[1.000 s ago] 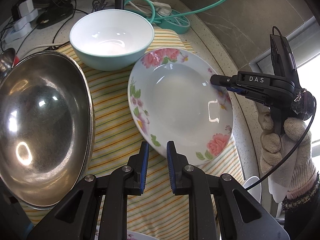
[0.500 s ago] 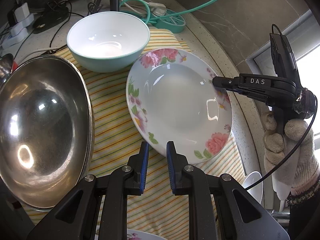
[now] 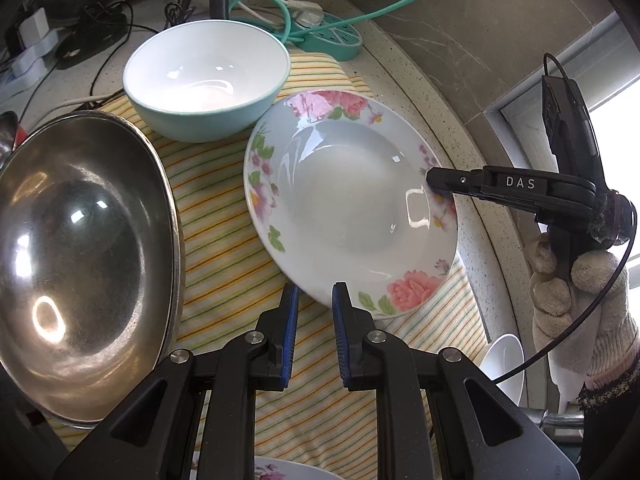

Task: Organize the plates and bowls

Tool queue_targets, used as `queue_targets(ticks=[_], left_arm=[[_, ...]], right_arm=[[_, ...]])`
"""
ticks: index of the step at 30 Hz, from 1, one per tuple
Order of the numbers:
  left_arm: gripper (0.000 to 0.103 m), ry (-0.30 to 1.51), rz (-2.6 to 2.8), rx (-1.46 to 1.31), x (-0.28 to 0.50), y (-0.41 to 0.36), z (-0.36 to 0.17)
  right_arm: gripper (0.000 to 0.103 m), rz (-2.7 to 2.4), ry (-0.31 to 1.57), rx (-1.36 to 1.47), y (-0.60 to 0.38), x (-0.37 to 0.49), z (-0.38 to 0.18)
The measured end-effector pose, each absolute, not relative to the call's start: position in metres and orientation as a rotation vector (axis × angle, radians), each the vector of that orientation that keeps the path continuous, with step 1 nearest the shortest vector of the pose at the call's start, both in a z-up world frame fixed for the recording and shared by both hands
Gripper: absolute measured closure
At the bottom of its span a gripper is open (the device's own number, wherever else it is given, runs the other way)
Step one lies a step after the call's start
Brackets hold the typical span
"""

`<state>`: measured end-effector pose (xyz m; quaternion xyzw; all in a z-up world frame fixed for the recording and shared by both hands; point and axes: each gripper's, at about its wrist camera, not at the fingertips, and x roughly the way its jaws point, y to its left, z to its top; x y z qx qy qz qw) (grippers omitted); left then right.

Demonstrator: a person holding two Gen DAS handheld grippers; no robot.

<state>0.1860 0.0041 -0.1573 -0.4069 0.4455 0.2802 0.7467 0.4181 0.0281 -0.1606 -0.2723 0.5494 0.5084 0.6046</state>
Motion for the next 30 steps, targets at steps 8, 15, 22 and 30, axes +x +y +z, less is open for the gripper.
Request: queue_targets(ticks=[8,15,22,30], left_arm=[[0.088,0.969,0.622,-0.874,0.185,0.005,-0.156],[0.088,0.964,0.633,-0.892,0.183,0.005,-0.156],[0.086,0.967,0.641,-0.895,0.185,0.005,-0.158],[0.085,0.969,0.637,-0.878,0.189,0.005,-0.158]], right_arm=[[0.089,1.188,1.272,-0.655,0.031,0.418,-0.162],[0.083,1.196,1.238,-0.679,0.048,0.415,-0.166],[0.081,1.241,1.225,-0.643,0.065,0.420,-0.165],[0.083,1.265,1.217,-0.644,0.076,0.419,-0.163]])
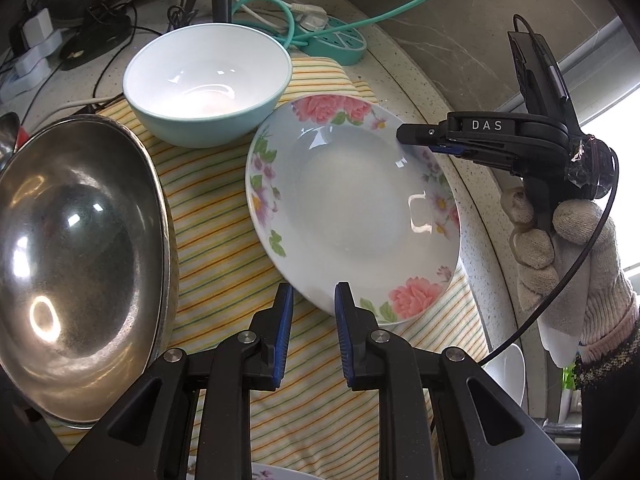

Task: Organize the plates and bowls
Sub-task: 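Carry the rose-rimmed plate with the right gripper while the left gripper holds the pink-flowered plate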

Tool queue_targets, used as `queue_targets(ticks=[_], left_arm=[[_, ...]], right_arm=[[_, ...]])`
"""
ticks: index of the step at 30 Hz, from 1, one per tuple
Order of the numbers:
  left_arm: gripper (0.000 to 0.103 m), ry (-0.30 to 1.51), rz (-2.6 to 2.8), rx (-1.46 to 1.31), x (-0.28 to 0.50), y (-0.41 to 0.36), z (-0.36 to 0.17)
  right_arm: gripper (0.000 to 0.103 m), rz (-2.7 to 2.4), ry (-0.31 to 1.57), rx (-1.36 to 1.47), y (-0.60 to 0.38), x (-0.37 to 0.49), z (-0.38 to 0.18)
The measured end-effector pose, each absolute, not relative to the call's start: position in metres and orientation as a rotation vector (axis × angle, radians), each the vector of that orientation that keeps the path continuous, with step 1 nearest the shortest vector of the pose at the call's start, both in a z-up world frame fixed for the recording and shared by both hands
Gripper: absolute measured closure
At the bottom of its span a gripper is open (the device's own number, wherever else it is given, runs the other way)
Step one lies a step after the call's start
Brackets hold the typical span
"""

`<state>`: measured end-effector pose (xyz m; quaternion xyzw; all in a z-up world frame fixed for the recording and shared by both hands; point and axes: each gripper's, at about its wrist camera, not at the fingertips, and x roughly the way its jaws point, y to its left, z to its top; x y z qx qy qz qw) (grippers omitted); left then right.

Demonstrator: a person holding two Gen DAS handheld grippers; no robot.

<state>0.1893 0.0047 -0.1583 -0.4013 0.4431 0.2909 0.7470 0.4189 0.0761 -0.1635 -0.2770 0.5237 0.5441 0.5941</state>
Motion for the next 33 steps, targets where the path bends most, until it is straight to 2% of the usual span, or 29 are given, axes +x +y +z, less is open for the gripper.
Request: queue_targets(ticks=[11,33], left_arm=[[0.085,0.980,0.626,-0.867,0.190,0.005,-0.159],[0.085,1.023,0.552,-0.858,0.183,-0.001,-0.161]], right_arm=[[0.087,1.264,1.216,-0.624,0.067,0.422,-0.160],[0.087,1.216,1.256,-0.606,0.029,0.418,-0.157]])
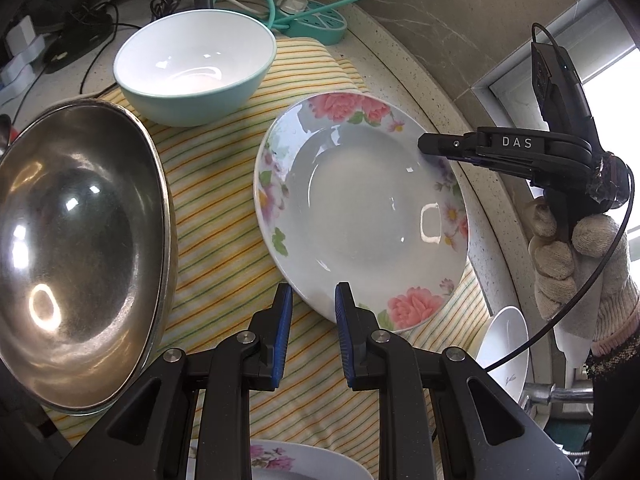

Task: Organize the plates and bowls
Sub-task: 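Carry the rose-rimmed plate with the right gripper while the left gripper holds the pink-flowered plate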

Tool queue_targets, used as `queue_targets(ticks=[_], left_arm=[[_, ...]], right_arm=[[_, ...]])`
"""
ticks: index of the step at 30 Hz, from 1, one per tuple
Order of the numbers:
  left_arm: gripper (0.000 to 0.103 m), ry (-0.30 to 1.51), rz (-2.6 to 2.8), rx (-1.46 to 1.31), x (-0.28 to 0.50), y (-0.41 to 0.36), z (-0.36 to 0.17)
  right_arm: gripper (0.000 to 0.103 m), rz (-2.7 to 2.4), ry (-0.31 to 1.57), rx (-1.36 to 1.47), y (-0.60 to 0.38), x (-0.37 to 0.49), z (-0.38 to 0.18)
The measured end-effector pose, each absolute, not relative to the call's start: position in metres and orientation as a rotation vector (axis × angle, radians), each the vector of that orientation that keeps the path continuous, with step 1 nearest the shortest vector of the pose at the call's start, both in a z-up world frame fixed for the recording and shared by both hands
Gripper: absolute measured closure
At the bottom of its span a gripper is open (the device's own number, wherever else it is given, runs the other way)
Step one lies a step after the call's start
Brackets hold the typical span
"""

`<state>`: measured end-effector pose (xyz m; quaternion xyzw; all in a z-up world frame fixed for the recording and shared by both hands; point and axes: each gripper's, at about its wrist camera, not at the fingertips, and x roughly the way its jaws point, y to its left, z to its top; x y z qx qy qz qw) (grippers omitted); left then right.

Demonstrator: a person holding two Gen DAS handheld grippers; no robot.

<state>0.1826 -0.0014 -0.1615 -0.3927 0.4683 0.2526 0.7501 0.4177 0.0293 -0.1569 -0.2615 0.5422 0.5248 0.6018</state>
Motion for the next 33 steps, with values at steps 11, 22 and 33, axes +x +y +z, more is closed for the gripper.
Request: queue_targets(ticks=[11,22,33], left_arm=[[0.085,1.019,0.537,-0.859,0.172,0.000,-0.159],[0.085,1.038,0.495,-0.837,0.170,-0.003,-0.161],[0.085,1.046,0.446,-0.820,0.169,-0.003,-0.158]], right_arm=[[0.087,1.167,1.307,-0.580,0.001,0.410,-0.160],[0.088,1.122,1.336,-0.542,-0.033,0.401,-0.159],[0.088,1.095,1.368,-0.492,-0.064,0.394,-0.162]])
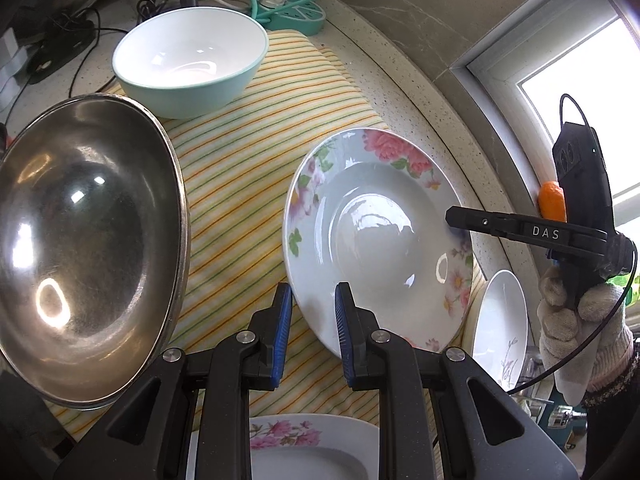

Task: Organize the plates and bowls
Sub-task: 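Carry the rose-rimmed plate with the right gripper while the left gripper holds the pink-flowered plate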

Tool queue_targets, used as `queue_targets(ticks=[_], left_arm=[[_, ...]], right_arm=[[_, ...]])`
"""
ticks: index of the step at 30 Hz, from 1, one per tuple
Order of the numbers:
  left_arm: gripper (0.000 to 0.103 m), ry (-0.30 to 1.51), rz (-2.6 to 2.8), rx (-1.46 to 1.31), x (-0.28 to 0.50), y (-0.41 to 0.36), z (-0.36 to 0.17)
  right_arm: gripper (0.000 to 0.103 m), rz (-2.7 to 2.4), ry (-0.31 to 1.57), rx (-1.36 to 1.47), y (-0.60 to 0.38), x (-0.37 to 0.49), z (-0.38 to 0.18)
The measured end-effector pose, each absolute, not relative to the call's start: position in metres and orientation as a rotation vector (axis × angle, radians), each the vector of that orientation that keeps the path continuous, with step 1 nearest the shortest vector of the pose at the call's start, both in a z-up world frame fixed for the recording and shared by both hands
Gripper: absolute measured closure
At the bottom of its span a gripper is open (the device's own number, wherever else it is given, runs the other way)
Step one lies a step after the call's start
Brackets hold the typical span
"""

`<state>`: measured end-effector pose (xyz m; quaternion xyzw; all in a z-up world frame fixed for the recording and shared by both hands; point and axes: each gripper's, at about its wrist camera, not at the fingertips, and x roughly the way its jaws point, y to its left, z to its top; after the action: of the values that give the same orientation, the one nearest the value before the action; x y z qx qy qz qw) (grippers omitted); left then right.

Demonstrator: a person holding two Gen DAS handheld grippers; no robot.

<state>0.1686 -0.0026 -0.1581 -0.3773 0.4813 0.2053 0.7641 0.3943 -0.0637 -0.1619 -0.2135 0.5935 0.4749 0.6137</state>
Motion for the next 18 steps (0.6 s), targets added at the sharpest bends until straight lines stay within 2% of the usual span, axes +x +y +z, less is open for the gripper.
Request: queue_targets(ticks=[7,11,18], left_arm=[[0.085,1.049,0.434,-0.827,0.1687,-0.0006,-0.1642],[0.092,1.039,0.449,-0.824,0.1662,-0.0010,-0.1650],[0.092,1.043,0.458,-0.817,0.1672,-0.0051,-0.1679]], right_arm=[[0.092,1.096,1.370,-0.484,-0.0701,0.3947,-0.1626],[0.092,1.101,1.361,-0.488,-0.0704,0.3946,-0.1634],[0.092,1.111,1.368,-0.499,-0.0685,0.3955,-0.1637]])
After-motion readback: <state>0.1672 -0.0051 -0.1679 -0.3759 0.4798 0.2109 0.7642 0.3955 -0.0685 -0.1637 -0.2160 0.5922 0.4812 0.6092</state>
